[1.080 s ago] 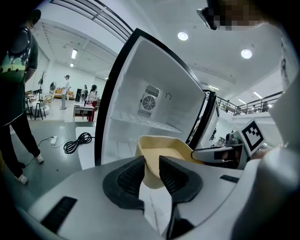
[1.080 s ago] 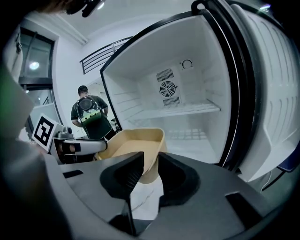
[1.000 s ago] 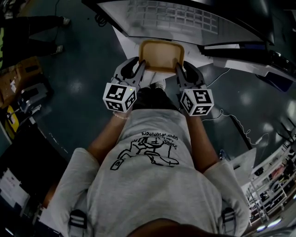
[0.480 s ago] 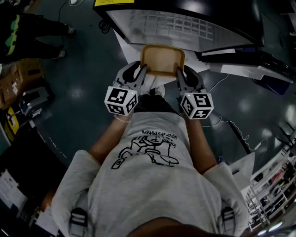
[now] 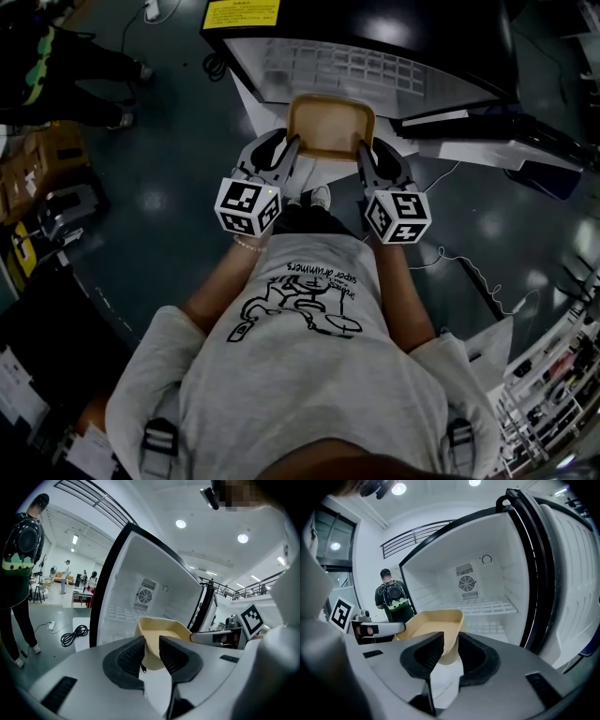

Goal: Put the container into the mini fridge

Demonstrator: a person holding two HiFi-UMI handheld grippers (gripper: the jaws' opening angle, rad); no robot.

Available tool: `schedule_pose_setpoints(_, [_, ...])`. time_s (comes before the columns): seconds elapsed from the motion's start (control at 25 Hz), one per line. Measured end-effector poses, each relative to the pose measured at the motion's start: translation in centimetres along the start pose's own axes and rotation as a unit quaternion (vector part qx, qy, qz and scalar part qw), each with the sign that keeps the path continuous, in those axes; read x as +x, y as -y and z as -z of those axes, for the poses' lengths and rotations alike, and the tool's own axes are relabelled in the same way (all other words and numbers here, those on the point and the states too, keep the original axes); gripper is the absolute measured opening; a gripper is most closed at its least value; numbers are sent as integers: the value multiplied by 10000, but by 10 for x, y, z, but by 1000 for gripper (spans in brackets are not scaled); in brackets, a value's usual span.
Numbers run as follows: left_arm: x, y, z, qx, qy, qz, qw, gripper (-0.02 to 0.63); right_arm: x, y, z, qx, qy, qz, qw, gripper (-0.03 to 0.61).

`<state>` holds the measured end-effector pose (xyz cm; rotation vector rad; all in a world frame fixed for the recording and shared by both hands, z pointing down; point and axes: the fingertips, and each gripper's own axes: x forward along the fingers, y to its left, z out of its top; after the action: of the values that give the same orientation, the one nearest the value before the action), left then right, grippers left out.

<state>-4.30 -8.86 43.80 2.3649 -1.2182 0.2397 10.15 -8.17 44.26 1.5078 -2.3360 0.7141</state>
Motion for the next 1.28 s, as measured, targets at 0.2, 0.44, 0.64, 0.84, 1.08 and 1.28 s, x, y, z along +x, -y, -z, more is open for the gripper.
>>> schedule_pose_setpoints(0.2, [4, 1, -9, 38, 50, 6, 10000, 104, 1, 3, -12, -68, 67, 15, 10000, 101])
schedule_pose_setpoints(0.44, [11, 2, -21, 59, 122, 13, 9999, 104, 5, 9, -27, -111, 131, 26, 9998, 101])
schedule_pose_setpoints(0.64, [15, 2, -30, 103, 173, 2, 9998, 104, 8, 12, -36, -147, 160, 24, 9998, 101])
schedule_pose_setpoints(0.84, [22, 2, -37, 127, 207, -3, 9997, 104, 11, 17, -45, -194, 180, 47, 9996, 101])
schedule_pose_setpoints(1.08, [30, 0, -46, 170, 262, -30, 9995, 104, 17, 23, -56, -264, 213, 92, 9994, 101])
schedule_pose_setpoints(1.28, [37, -1, -53, 176, 289, -37, 9994, 104, 23, 27, -64, -301, 249, 111, 9992, 101])
